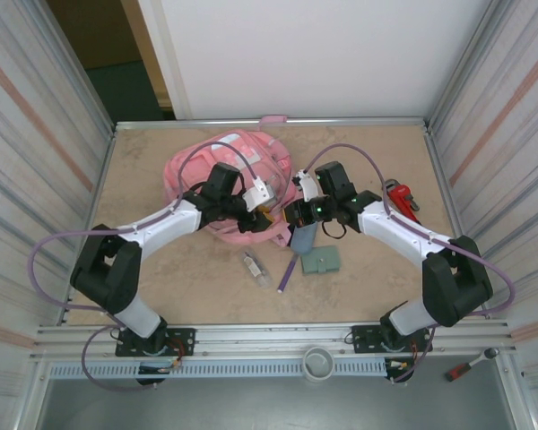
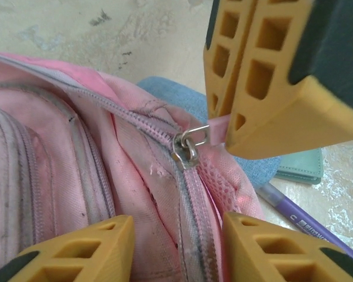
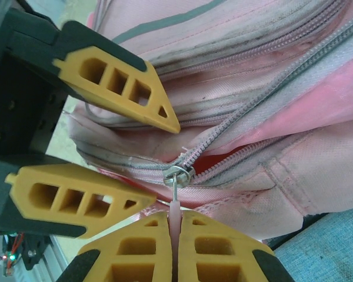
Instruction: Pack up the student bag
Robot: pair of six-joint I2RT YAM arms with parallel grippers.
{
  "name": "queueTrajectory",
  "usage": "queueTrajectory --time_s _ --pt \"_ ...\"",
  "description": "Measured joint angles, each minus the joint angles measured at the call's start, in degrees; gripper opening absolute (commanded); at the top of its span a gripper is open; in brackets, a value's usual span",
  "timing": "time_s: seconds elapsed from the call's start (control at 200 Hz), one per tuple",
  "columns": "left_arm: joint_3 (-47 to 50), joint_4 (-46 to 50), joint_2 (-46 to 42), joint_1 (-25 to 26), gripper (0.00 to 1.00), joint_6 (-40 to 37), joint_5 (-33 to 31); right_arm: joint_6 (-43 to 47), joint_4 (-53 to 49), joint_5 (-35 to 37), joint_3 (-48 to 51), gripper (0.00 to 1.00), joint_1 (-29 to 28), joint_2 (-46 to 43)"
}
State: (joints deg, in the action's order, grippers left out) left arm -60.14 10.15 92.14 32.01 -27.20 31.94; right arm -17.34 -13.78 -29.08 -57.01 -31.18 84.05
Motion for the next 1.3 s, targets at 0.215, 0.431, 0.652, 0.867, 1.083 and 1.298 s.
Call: queueTrajectory --time_s 0.215,0.431,0.652,0.867,1.083,1.298 --pt "-1.27 1.68 1.05 -0.11 0.0 -1.03 0.44 0.76 0.0 1.09 1.01 0.0 0.2 -0.96" --pt "1.51 0.31 -1.25 -0.28 0.0 -2.49 0.42 1.29 -0.83 3.76 1.33 0.0 1.01 -1.51" --pt "4.87 0.33 -3.69 -1.7 0.0 -5.14 0.2 0.94 -1.16 7.43 1.64 0.0 1.7 -1.51" --pt "8.61 -0.35 -8.98 -4.22 0.0 -7.15 0.22 -0.68 0.0 11.32 -0.57 0.0 1.86 -0.13" --pt "12.11 -1.42 -12.74 -6.58 0.0 -9.79 0.09 -1.11 1.92 11.96 -5.66 0.0 1.86 6.51" --pt "13.81 -2.4 -14.25 -8.37 0.0 -10.69 -0.26 -1.05 1.95 12.33 -11.85 0.0 2.19 12.15"
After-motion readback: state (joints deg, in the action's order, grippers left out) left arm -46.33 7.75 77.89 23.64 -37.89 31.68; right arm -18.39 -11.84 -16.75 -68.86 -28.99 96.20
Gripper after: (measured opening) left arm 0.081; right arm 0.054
